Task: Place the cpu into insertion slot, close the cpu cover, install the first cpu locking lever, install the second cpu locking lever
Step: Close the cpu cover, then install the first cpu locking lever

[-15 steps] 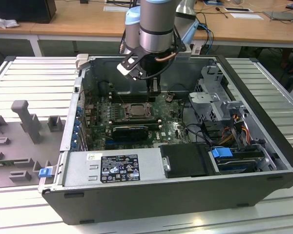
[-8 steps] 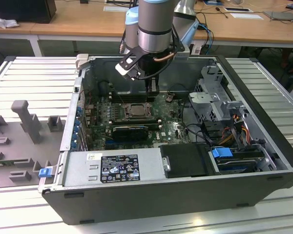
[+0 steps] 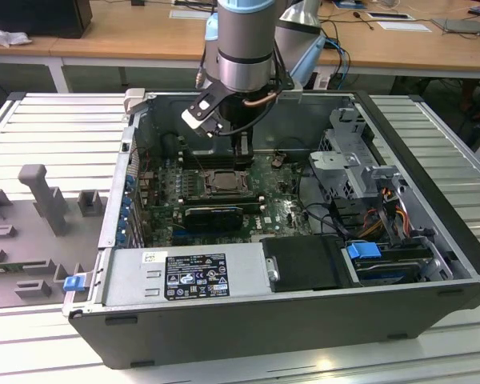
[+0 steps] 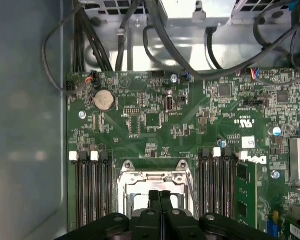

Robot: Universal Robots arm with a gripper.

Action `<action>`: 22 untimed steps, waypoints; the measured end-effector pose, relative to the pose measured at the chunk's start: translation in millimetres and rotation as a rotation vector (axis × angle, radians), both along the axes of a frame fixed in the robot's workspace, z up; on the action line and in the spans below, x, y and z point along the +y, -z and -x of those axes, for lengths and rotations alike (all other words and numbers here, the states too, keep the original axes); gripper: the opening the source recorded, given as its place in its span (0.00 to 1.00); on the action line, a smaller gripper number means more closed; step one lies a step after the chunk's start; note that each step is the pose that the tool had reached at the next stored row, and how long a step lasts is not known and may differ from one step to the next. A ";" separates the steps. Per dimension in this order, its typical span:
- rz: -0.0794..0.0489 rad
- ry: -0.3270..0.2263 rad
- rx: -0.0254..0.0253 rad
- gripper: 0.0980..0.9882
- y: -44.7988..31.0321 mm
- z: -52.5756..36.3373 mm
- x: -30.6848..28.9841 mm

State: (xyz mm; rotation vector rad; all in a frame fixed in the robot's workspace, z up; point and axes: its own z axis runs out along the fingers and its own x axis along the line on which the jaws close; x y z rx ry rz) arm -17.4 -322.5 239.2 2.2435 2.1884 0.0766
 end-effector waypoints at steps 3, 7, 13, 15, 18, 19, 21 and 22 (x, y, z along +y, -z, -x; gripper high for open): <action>0.000 0.000 -0.0001 0.01 0.2 4.8 0.0; 0.000 0.000 -0.0001 0.01 0.3 11.7 0.1; 0.000 0.000 0.0000 0.01 0.4 19.9 0.1; -0.001 0.000 0.0000 0.01 0.4 21.1 0.1; 0.000 0.000 0.0000 0.01 0.4 21.9 0.0; 0.000 0.000 0.0000 0.01 -1.0 22.0 0.0; -0.001 0.000 0.0000 0.01 -3.4 22.0 0.1; 0.000 0.000 0.0000 0.01 -4.5 22.0 0.1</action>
